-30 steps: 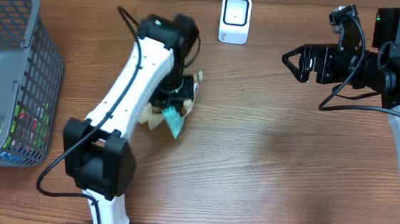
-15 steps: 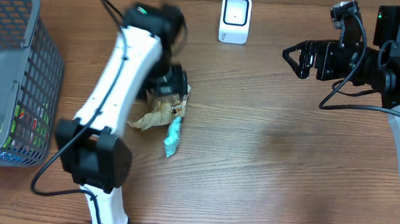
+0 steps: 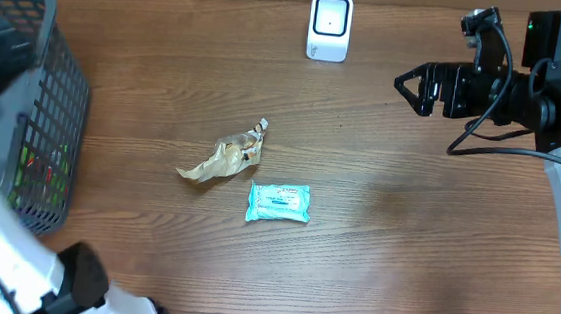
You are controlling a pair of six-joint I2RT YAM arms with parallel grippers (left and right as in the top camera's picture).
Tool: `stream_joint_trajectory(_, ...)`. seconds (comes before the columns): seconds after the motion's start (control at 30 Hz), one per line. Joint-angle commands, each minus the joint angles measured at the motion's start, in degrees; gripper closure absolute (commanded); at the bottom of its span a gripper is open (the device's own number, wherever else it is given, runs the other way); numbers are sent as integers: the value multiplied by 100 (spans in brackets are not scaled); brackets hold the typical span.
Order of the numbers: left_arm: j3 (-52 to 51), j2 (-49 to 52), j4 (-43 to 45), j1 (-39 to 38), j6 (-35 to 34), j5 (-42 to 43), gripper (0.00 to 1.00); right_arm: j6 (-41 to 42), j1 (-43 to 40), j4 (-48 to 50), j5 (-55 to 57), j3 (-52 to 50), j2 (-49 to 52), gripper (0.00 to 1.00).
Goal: Scan the item barcode
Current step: 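Reach the left gripper back into the basket and grasp green snack bag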
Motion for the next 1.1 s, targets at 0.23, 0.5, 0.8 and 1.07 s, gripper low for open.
stream_joint_trajectory(0.23, -2000, 227, 479, 1834, -448, -841, 21, 22, 13, -44, -195, 155, -15, 0)
stream_joint_trajectory(0.5, -3567, 994, 1718, 1836, -122, -424, 22, 22, 13, -76, -192, 155, -15, 0)
stream_joint_trajectory(0.8, -5149, 1405, 2723, 1585, -334, -935, 21, 20, 13, -61, -190, 155, -15, 0)
stream_joint_trajectory(1.07, -6214, 1408, 3982, 1585, -501, -927, 77, 22, 13, -66, -192, 155, -15, 0)
